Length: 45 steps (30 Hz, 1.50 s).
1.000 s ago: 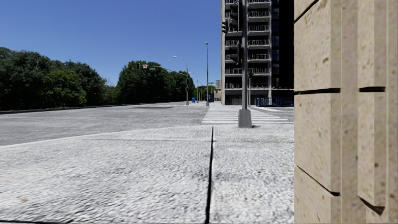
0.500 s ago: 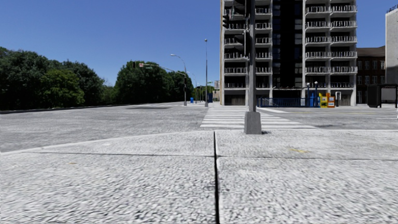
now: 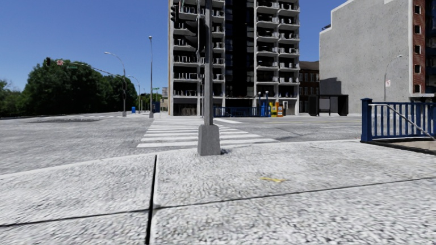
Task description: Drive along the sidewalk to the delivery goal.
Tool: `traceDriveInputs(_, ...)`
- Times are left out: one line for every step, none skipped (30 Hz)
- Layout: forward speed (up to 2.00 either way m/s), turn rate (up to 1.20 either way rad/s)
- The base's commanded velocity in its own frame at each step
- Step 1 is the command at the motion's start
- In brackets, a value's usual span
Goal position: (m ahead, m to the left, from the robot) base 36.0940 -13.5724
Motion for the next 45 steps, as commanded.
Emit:
traceDriveInputs(2.00,-0.70)
traceDriveInputs(2.00,-0.70)
traceDriveInputs(2.00,-0.68)
traceDriveInputs(2.00,-0.67)
traceDriveInputs(2.00,-0.67)
traceDriveInputs(2.00,-0.67)
traceDriveInputs(2.00,-0.67)
traceDriveInputs(2.00,-0.67)
traceDriveInputs(2.00,-0.57)
traceDriveInputs(2.00,-0.07)
traceDriveInputs(2.00,-0.07)
traceDriveInputs(2.00,0.00)
traceDriveInputs(2.00,0.00)
traceDriveInputs(2.00,0.00)
traceDriveInputs(2.00,0.00)
traceDriveInputs(2.00,0.00)
traceDriveInputs(2.00,0.00)
traceDriveInputs(2.00,0.00)
traceDriveInputs(2.00,0.00)
traceDriveInputs(2.00,0.00)
traceDriveInputs(2.00,0.00)
traceDriveInputs(2.00,0.00)
traceDriveInputs(2.00,0.00)
traceDriveInputs(2.00,0.00)
traceDriveInputs(2.00,0.00)
traceDriveInputs(2.00,0.00)
traceDriveInputs(2.00,0.00)
traceDriveInputs(2.00,0.00)
traceDriveInputs(2.00,0.00)
traceDriveInputs(2.00,0.00)
traceDriveInputs(2.00,0.00)
traceDriveInputs(2.00,0.00)
traceDriveInputs(2.00,0.00)
traceDriveInputs(2.00,0.00)
traceDriveInputs(2.00,0.00)
traceDriveInputs(2.00,0.01)
traceDriveInputs(2.00,0.12)
traceDriveInputs(2.00,0.21)
traceDriveInputs(2.00,0.32)
traceDriveInputs(2.00,0.50)
traceDriveInputs(2.00,0.60)
traceDriveInputs(2.00,0.60)
traceDriveInputs(2.00,0.62)
traceDriveInputs(2.00,0.62)
traceDriveInputs(2.00,0.62)
